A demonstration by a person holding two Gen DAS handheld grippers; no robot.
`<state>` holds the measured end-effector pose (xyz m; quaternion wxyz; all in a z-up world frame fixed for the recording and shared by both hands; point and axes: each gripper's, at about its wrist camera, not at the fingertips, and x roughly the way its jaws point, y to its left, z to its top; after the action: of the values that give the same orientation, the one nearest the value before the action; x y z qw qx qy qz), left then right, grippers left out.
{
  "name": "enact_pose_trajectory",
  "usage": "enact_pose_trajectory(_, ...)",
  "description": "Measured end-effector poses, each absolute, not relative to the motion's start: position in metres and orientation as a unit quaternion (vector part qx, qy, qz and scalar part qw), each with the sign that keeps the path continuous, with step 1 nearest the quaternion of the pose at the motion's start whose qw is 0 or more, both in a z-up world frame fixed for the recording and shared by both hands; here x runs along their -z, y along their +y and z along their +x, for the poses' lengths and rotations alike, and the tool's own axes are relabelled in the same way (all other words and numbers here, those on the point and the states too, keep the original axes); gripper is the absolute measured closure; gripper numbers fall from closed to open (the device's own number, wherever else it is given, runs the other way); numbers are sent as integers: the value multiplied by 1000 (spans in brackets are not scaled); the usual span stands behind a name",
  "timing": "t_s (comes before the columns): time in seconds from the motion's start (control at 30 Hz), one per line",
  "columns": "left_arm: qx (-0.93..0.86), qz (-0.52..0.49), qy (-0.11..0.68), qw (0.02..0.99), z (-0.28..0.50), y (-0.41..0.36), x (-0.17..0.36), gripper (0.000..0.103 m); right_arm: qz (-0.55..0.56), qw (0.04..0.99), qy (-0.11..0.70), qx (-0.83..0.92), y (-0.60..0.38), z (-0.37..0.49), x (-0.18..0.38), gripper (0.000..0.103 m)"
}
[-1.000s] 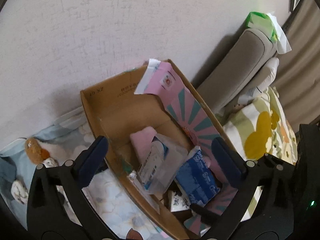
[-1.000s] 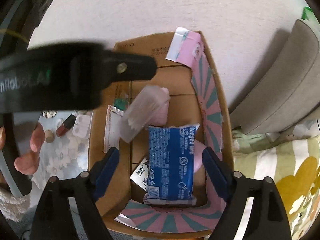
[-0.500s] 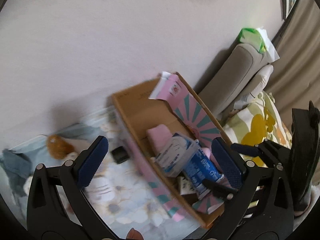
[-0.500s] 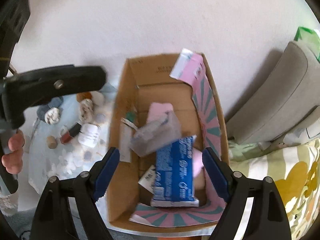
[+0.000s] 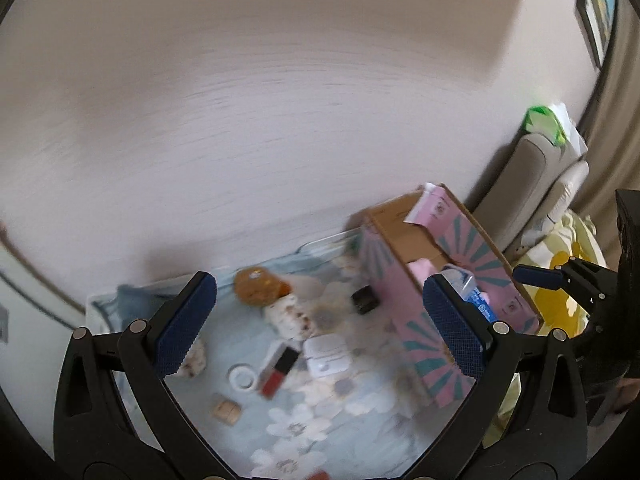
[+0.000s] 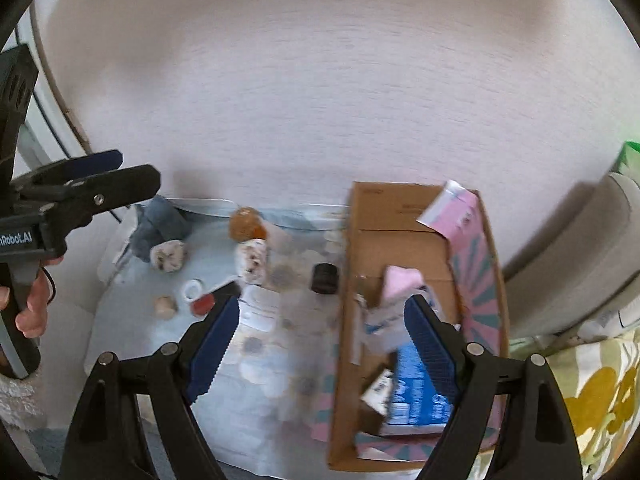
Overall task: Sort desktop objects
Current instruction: 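Withdraw both tools from the cardboard box toward the tray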
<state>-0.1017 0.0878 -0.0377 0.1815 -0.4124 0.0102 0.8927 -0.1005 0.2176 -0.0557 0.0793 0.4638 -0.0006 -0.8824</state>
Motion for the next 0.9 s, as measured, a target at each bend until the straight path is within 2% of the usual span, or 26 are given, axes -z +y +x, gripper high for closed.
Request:
enact_pose_trajectory(0.53, -901, -421, -51, 93, -63, -47, 71, 0, 470, 137, 14, 872, 154, -108, 75, 21)
enact_pose_trajectory(0.73, -887, -447, -48, 104, -45, -57, 114, 1, 493, 153, 1, 856, 131, -108, 110, 21)
enact_pose_trajectory(0.9, -876, -464, -47, 126, -34, -49, 168, 1, 499, 126, 4, 858, 114, -105, 149, 21)
